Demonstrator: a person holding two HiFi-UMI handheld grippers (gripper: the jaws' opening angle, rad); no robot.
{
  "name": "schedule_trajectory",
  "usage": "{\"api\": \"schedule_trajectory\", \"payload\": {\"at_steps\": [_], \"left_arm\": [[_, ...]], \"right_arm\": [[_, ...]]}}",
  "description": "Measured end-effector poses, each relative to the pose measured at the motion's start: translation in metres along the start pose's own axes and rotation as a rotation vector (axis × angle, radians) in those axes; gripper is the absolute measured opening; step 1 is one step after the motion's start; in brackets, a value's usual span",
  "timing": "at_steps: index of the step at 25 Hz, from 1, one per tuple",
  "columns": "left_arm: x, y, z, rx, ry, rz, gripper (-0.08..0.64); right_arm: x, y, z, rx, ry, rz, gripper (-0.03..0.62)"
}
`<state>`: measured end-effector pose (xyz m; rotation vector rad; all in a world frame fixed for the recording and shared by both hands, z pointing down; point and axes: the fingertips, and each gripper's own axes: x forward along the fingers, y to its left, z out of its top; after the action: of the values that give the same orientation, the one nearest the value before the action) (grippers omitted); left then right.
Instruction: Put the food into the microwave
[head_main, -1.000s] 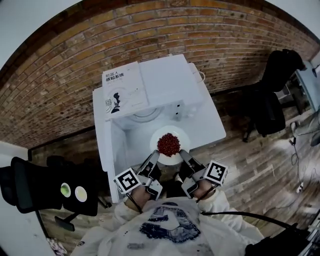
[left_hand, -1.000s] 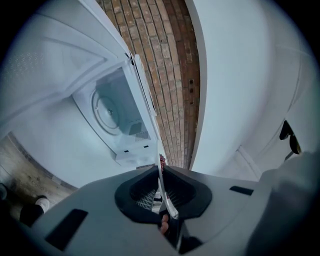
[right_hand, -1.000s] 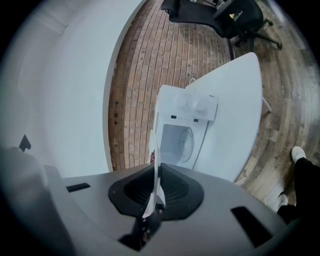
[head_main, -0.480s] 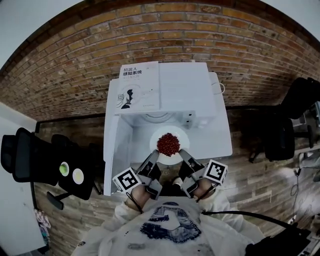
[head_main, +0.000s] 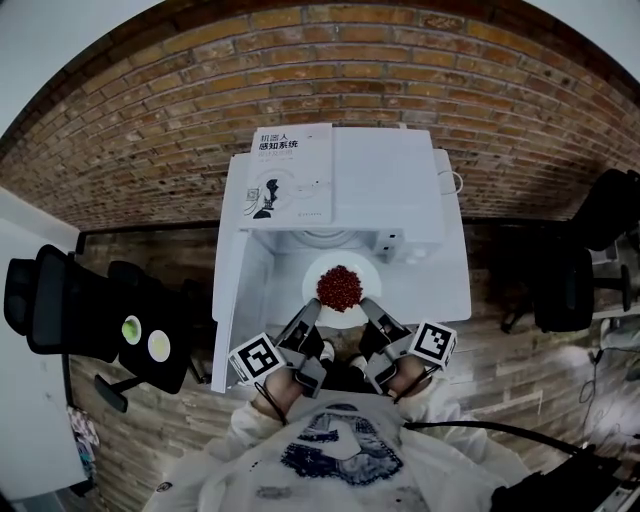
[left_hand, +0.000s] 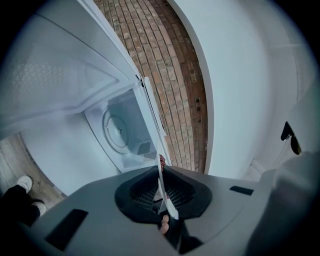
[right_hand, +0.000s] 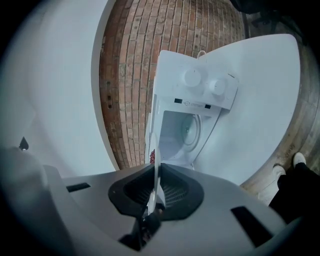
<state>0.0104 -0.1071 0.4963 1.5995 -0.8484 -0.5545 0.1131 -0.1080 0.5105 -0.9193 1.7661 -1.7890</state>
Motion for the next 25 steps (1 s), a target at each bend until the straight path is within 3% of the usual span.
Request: {"api": "schedule_trajectory", "payload": {"at_steps": [3, 6, 11, 13, 17, 25], "left_arm": [[0.001, 0.002, 0.008, 0.000, 0.011, -0.005, 0.037], [0.005, -0.003, 0.014, -0.059, 0.020, -0.044, 0.037], [0.004, 0.001, 0.022, -0.022, 0.068, -0.040, 0.037], [0.005, -0.001, 0.022, -0.051, 0.062, -0.053, 0.037], [0.007, 0.016, 0.029, 0.036, 0.067, 0.007, 0.037], [0.024, 0.043, 0.037, 0.026, 0.034, 0.032, 0.037]], "right_arm": [[0.007, -0.001, 0.000, -0.009, -0.011, -0.014, 0.034], [0.015, 0.001, -0.002, -0.006, -0.033, -0.021, 0.034], [0.018, 0.003, -0.003, -0.006, -0.073, -0.027, 0.034], [0.019, 0.003, -0.004, -0.004, -0.072, -0.032, 0.034], [0.024, -0.004, 0.000, 0.000, -0.053, -0.049, 0.034], [0.044, -0.031, 0.015, -0.007, -0.012, -0.090, 0.034]]}}
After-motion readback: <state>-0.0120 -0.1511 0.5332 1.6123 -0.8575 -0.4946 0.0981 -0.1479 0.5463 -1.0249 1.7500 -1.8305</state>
